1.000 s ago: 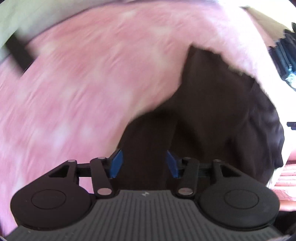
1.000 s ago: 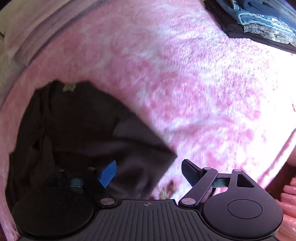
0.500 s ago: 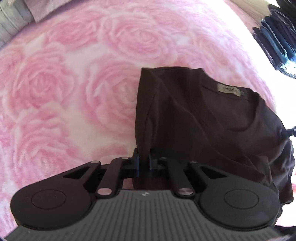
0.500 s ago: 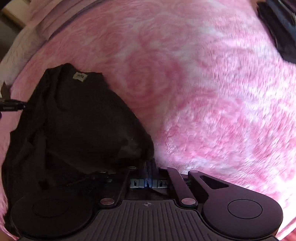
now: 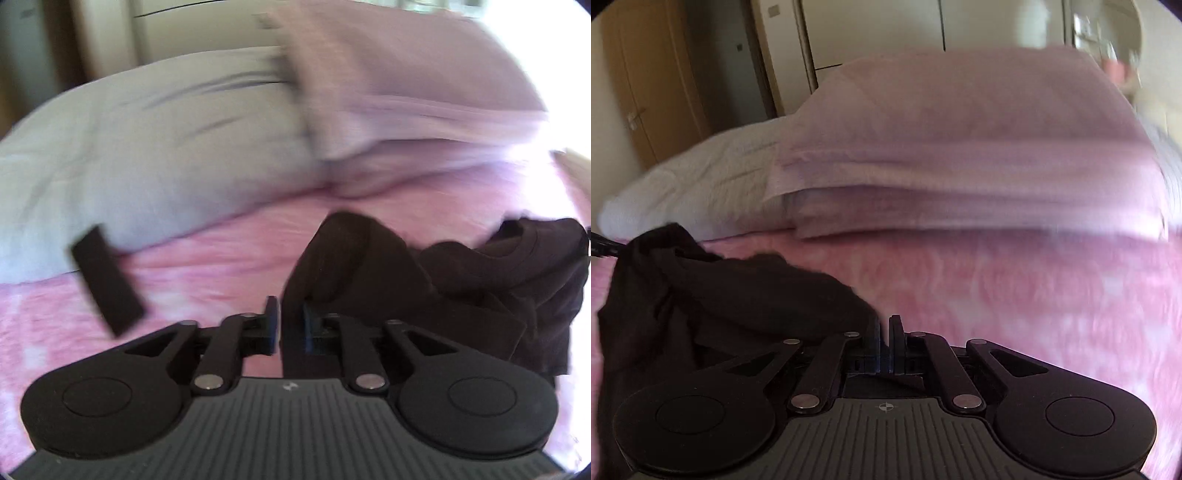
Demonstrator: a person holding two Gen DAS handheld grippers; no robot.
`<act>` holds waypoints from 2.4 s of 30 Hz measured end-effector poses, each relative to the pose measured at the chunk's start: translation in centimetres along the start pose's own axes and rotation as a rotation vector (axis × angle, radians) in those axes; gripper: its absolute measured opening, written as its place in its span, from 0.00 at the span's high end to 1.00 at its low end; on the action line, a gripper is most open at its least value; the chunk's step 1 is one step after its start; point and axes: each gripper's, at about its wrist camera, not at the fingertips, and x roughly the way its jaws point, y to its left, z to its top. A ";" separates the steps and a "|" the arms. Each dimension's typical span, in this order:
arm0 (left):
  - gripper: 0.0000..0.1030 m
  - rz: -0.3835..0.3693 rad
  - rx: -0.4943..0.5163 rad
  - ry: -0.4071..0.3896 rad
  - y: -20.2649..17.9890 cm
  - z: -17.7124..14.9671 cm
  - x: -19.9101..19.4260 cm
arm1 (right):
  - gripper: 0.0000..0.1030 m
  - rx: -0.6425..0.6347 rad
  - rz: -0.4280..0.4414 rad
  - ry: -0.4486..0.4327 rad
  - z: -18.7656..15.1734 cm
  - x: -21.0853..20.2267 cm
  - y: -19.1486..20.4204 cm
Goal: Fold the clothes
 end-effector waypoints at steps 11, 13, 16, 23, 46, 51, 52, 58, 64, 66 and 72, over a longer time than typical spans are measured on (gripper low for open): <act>0.54 -0.010 -0.121 0.289 5.1 -17.6 -1.1 | 0.25 0.134 0.201 0.295 -11.3 2.8 9.8; 0.52 -0.050 -0.176 0.343 5.2 -21.1 -1.4 | 0.25 0.192 0.215 0.381 -15.8 2.2 11.6; 0.49 -0.127 -0.287 0.409 5.4 -25.7 -1.6 | 0.25 0.304 0.217 0.452 -20.9 1.3 13.2; 0.91 -0.215 -0.332 0.418 3.6 -27.8 -1.5 | 0.26 0.485 0.205 0.423 -25.6 -0.6 15.6; 0.96 -0.334 -0.170 0.410 8.4 -28.6 -1.7 | 0.95 0.565 0.091 0.394 -28.6 -3.8 22.2; 0.96 -0.417 -0.157 0.349 7.5 -28.5 -5.9 | 0.95 0.333 0.061 0.460 -25.5 -7.9 19.9; 0.96 -0.443 -0.155 0.349 7.0 -28.8 -7.2 | 0.95 0.301 0.053 0.472 -25.4 -9.0 19.3; 0.96 -0.583 -0.203 0.431 1.9 -33.4 -13.7 | 0.96 0.112 0.004 0.544 -24.5 -15.7 15.5; 0.97 -0.520 -0.314 0.572 -2.0 -40.4 -13.2 | 0.95 0.182 0.005 0.614 -27.8 -17.7 10.9; 0.97 -0.459 -0.352 0.604 -1.8 -42.1 -12.7 | 0.95 0.220 0.017 0.627 -28.9 -17.3 9.8; 0.61 -0.439 -0.528 0.600 -0.6 -42.9 -12.3 | 0.95 0.217 0.090 0.610 -29.0 -16.4 8.6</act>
